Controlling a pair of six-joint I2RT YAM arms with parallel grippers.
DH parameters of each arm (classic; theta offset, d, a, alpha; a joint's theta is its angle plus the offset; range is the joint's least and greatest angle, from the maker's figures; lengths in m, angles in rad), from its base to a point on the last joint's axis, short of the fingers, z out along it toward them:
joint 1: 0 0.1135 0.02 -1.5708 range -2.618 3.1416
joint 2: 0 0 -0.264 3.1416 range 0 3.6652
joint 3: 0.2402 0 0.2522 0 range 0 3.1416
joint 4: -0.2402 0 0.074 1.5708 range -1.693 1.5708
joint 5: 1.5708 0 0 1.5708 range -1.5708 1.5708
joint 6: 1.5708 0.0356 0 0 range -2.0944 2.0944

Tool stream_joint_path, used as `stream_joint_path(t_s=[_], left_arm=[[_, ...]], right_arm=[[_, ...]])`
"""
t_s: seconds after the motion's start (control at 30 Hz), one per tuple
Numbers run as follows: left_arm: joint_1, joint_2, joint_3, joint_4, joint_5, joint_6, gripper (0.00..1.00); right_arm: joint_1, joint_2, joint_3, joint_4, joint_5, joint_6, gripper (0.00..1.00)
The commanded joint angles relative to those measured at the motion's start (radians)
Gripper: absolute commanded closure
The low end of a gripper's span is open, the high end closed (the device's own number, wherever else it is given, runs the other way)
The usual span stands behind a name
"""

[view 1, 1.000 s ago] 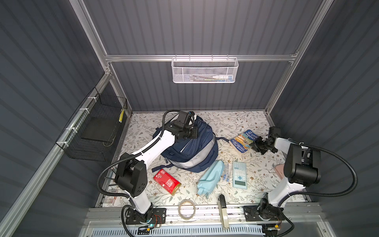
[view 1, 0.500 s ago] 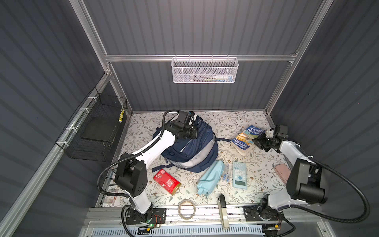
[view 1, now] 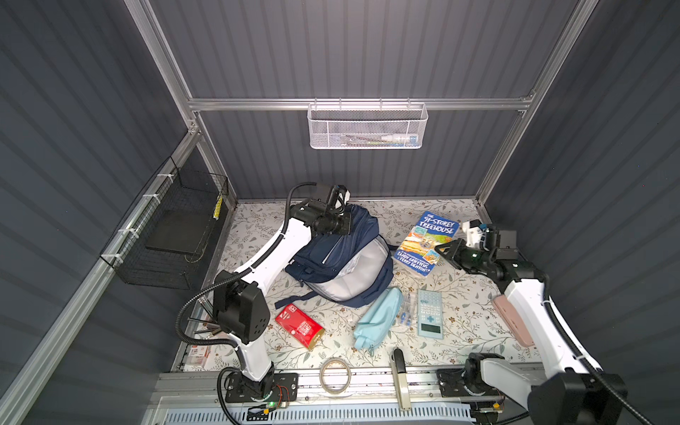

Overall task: Pack books, pencil case, and school supplies into a backpack
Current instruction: Place the book in the student bag.

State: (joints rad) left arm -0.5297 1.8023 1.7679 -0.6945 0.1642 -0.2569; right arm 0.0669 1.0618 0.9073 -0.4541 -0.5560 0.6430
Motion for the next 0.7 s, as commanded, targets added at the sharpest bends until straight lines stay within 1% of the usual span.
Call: stream_joint_path(t_s=[0.0, 0.03, 0.1, 0.13, 0.27, 0.33, 0.53, 0.67], left_arm=[[0.002, 0.001, 0.105, -0.034, -0.011, 0.065, 1.00], [0.002, 0.004, 0.113, -0.039, -0.011, 0.064, 1.00], [0.003, 0.014, 0.127, -0.039, 0.015, 0.053, 1.00], [0.002, 0.020, 0.138, -0.040, 0.029, 0.048, 1.00], [0.002, 0.032, 0.156, -0.043, 0.034, 0.035, 1.00], [0.002, 0.031, 0.156, -0.041, 0.039, 0.029, 1.00], [0.000, 0.028, 0.159, -0.044, 0.052, 0.016, 1.00], [0.002, 0.024, 0.153, -0.040, 0.057, 0.017, 1.00]], right_arm=[[0.113, -0.008, -0.046, 0.153, 0.011, 0.137, 1.00], [0.148, 0.008, -0.066, 0.207, 0.021, 0.179, 1.00], [0.190, 0.051, -0.079, 0.283, 0.003, 0.225, 1.00], [0.216, 0.109, -0.075, 0.312, 0.002, 0.238, 1.00], [0.316, 0.241, -0.015, 0.376, 0.024, 0.241, 1.00], [0.342, 0.302, 0.014, 0.429, 0.019, 0.259, 1.00], [0.375, 0.492, 0.131, 0.539, 0.002, 0.289, 1.00], [0.412, 0.632, 0.258, 0.530, 0.012, 0.275, 1.00]])
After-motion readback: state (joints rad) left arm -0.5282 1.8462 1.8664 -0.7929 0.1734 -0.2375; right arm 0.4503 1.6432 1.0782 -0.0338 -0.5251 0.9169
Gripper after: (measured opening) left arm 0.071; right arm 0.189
